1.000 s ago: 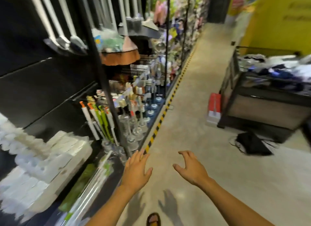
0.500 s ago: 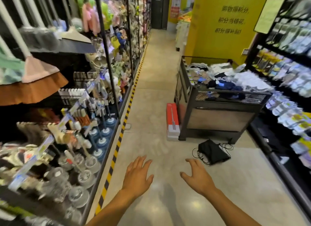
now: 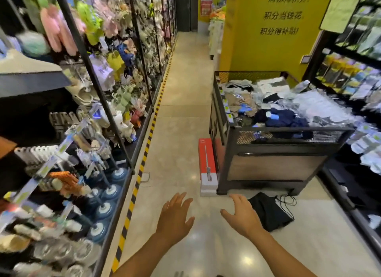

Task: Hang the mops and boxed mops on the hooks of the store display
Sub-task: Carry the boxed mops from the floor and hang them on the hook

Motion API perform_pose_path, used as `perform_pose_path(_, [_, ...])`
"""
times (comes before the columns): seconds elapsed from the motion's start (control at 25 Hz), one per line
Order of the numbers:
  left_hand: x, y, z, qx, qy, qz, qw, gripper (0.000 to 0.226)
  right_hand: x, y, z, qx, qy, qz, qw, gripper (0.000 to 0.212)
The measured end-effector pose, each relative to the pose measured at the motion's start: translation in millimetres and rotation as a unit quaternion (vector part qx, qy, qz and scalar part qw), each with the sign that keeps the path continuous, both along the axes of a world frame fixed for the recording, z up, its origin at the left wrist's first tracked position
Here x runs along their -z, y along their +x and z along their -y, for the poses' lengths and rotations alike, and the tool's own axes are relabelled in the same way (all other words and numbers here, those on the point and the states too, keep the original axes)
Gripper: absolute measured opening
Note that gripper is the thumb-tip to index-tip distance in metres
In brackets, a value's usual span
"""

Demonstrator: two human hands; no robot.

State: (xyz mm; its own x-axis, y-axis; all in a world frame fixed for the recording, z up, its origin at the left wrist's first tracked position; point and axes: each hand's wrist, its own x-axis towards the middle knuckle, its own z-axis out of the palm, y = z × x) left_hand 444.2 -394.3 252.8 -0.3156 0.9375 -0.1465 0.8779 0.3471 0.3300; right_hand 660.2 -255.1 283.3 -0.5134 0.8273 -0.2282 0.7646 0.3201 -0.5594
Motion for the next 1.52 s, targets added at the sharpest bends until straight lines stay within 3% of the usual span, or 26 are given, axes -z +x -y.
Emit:
perform_pose_path(0.36, [17,-107,-204,-0.031,0.015,0.012,0.999,0.068,-11,-122,-221,-0.035,-0.036,-0.011,0.999,0.048])
perform_pose_path(0.52, [46,-179,-288,-0.033,0.001,0.038,0.999,0.068,22,-194,-303,-0.040,-0.048,0.012,0.998,0.065])
perform_pose_path(0.72, [101,-282,-391,0.006,-0.036,0.063,0.997,0.066,76,-290,-403,0.002,-0.094,0.061,0.994,0.069])
perform_pose_path(1.0, [208,-351,-510,0.027,-0.122,0.095,0.988,0.069,190,-370,-506,0.052,-0.172,0.076,0.981,0.066])
perform_pose_path(1.4, [438,-354,-585,0.037,-0.219,0.126,0.967,0.075,449,-387,-586,0.150,-0.233,0.100,0.955,0.046])
perform_pose_path(1.52, [507,-340,-591,0.035,-0.249,0.149,0.956,0.072,525,-383,-585,0.173,-0.252,0.103,0.947,0.050])
